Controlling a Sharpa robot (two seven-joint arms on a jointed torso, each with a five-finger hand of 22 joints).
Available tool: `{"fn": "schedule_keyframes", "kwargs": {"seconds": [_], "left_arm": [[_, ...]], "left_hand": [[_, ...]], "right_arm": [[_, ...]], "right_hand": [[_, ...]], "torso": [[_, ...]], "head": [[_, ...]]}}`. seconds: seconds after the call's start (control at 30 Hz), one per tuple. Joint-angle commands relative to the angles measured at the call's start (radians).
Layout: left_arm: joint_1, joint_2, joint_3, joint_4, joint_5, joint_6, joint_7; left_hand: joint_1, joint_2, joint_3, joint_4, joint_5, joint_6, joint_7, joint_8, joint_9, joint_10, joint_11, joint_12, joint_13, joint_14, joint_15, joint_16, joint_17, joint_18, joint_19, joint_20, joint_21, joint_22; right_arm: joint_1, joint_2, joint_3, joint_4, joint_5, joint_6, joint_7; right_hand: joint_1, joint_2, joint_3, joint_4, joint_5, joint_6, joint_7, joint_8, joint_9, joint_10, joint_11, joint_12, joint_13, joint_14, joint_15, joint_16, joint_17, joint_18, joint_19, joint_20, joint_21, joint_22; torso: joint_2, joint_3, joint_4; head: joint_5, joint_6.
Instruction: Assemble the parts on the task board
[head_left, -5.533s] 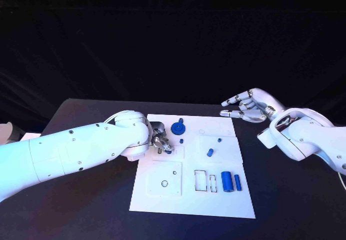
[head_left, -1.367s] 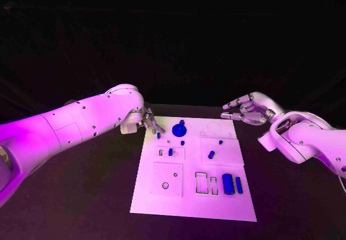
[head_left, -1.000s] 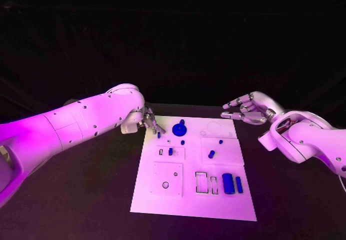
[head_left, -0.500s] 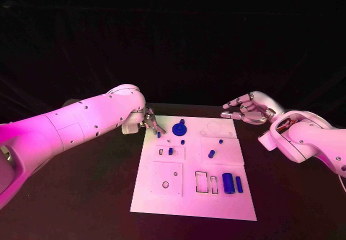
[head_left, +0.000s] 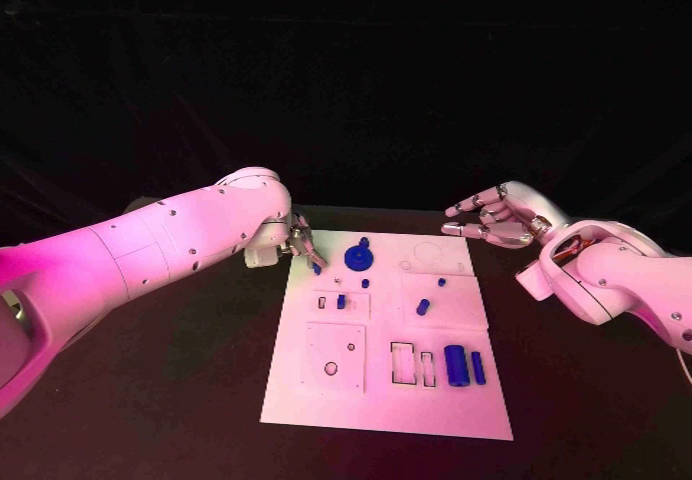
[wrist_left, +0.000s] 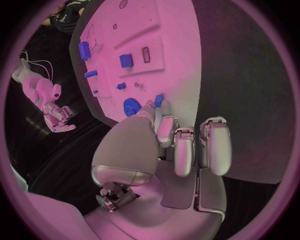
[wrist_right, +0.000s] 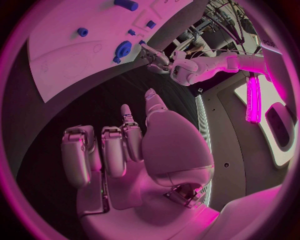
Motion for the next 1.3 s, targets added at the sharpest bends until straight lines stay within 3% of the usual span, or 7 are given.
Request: {"fn": "schedule_keyframes", "kwargs": {"seconds": [0.03,0.2,0.37,0.5,0.6,0.9,1.3], "left_arm": [[-0.002,0.003,-0.001,-0.001,0.017,0.01,0.01],[-0.002,0.001,-0.001,0.001,0.023,0.005,0.015],[-0.002,-0.005,-0.001,0.009,0.027,-0.016,0.025],[-0.003,-0.017,-0.001,0.029,0.03,-0.046,0.045],[-0.003,-0.031,-0.001,0.055,0.03,-0.075,0.06],[-0.003,-0.098,-0.002,0.177,0.026,-0.163,0.08],[-0.015,-0.18,-0.017,0.308,-0.002,-0.197,0.061]], "left_hand": [[0.064,0.015,0.073,-0.026,0.003,-0.007,0.005,-0.007,-0.002,0.0,-0.003,-0.007,-0.003,0.103,-0.004,0.003,0.263,-0.005,0.052,-0.003,-0.003,0.118],[0.023,-0.044,0.237,-0.047,0.002,-0.008,0.014,-0.002,0.001,0.004,0.003,-0.01,-0.004,0.103,0.005,0.003,0.263,-0.005,0.052,0.004,-0.005,0.118],[-0.012,-0.089,0.336,-0.069,0.014,-0.009,0.015,0.009,0.008,0.007,0.005,-0.01,-0.005,0.103,0.006,0.003,0.263,-0.006,0.053,0.008,-0.003,0.122],[-0.047,-0.135,0.412,-0.094,0.05,-0.004,0.015,0.021,0.016,0.014,0.005,-0.008,-0.004,0.103,0.007,0.003,0.263,-0.006,0.055,0.007,-0.001,0.127],[-0.059,-0.156,0.438,-0.108,0.079,0.002,0.014,0.025,0.018,0.02,0.005,-0.006,-0.001,0.103,0.005,0.003,0.263,-0.008,0.058,0.008,0.003,0.133],[-0.085,-0.2,0.482,-0.14,0.152,0.033,0.013,0.02,0.012,0.037,0.003,0.001,0.008,0.103,0.004,0.003,0.263,-0.013,0.065,0.007,0.016,0.152],[-0.1,-0.219,0.494,-0.158,0.206,0.057,0.011,0.011,0.004,0.049,0.0,0.01,0.022,0.103,0.003,0.003,0.263,-0.015,0.069,0.006,0.024,0.164]], "right_arm": [[-0.001,0.001,0.0,0.0,-0.003,0.014,0.008],[-0.001,0.001,0.0,0.0,-0.002,0.014,0.009],[-0.001,0.002,0.0,0.0,-0.001,0.014,0.01],[-0.001,0.002,0.0,0.001,0.0,0.014,0.01],[-0.001,0.001,0.0,0.001,0.001,0.014,0.011],[-0.001,-0.002,0.0,0.002,0.002,0.012,0.011],[-0.001,-0.005,0.0,0.003,0.003,0.011,0.012]], "right_hand": [[0.0,0.005,-0.005,0.002,0.005,0.005,-0.002,0.003,0.002,0.014,0.001,-0.003,0.154,0.079,-0.001,-0.006,0.16,0.012,0.064,-0.001,-0.005,0.191],[0.0,0.005,-0.005,0.002,0.005,0.005,-0.002,0.003,0.002,0.014,0.001,-0.003,0.154,0.079,-0.001,-0.006,0.16,0.012,0.064,-0.001,-0.005,0.191],[0.0,0.005,-0.005,0.002,0.005,0.005,-0.002,0.003,0.002,0.014,0.001,-0.003,0.154,0.079,-0.001,-0.006,0.16,0.012,0.064,-0.001,-0.005,0.191],[0.001,0.005,-0.006,0.002,0.005,0.005,-0.002,0.003,0.002,0.014,0.001,-0.002,0.154,0.079,-0.001,-0.006,0.16,0.012,0.064,-0.001,-0.005,0.191],[0.002,0.006,-0.006,0.002,0.006,0.005,-0.002,0.003,0.002,0.014,0.001,-0.002,0.154,0.079,-0.001,-0.006,0.161,0.012,0.065,-0.001,-0.005,0.191],[0.002,0.006,-0.006,0.002,0.006,0.005,-0.002,0.003,0.002,0.014,0.001,-0.002,0.154,0.079,-0.001,-0.006,0.161,0.012,0.065,-0.001,-0.005,0.191],[0.002,0.006,-0.006,0.002,0.006,0.005,-0.002,0.003,0.002,0.014,0.001,-0.002,0.154,0.079,-0.001,-0.006,0.161,0.012,0.065,-0.001,-0.005,0.191]], "torso": [[0.0,0.0001,0.0002],[0.0,0.0003,0.0009],[-0.001,0.0009,0.0008],[-0.001,0.0007,0.001],[-0.001,0.0007,0.0011],[-0.002,0.0012,0.0024],[-0.002,0.0003,0.001]], "head": [[0.0,-0.001],[0.0,-0.003],[0.001,-0.003],[0.002,-0.001],[0.003,0.0],[0.007,0.001],[0.012,0.0]]}}
